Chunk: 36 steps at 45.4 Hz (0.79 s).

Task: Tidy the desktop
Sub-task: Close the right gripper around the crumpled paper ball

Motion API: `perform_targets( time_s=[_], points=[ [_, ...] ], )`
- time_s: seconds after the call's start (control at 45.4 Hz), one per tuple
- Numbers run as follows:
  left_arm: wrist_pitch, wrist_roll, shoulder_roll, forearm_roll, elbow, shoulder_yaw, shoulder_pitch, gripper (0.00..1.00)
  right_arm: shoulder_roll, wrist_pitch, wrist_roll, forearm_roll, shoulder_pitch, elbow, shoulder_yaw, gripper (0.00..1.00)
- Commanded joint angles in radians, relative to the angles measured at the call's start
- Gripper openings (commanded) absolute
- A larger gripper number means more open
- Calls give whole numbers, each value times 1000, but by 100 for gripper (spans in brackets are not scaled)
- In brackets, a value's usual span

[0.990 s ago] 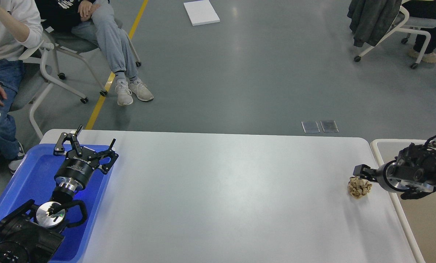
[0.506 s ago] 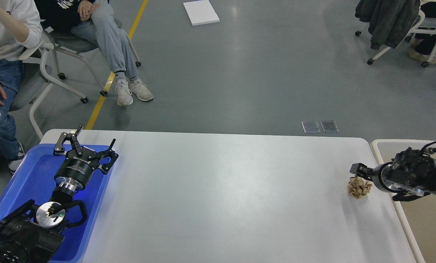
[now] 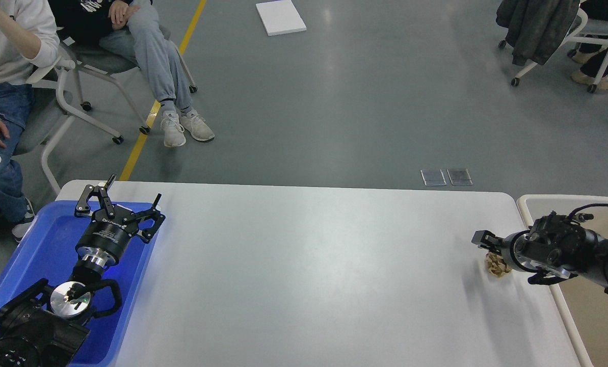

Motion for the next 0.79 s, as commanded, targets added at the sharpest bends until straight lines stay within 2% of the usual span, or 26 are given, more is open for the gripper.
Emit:
perform_targets(
  time_s=[0.0,0.77],
  points=[
    [0,0,0,0,0,0,0,100,25,-5,0,-3,-30,-69,4,99],
    [0,0,0,0,0,0,0,100,102,-6,0,-5,-128,-213,-1,99]
  ],
)
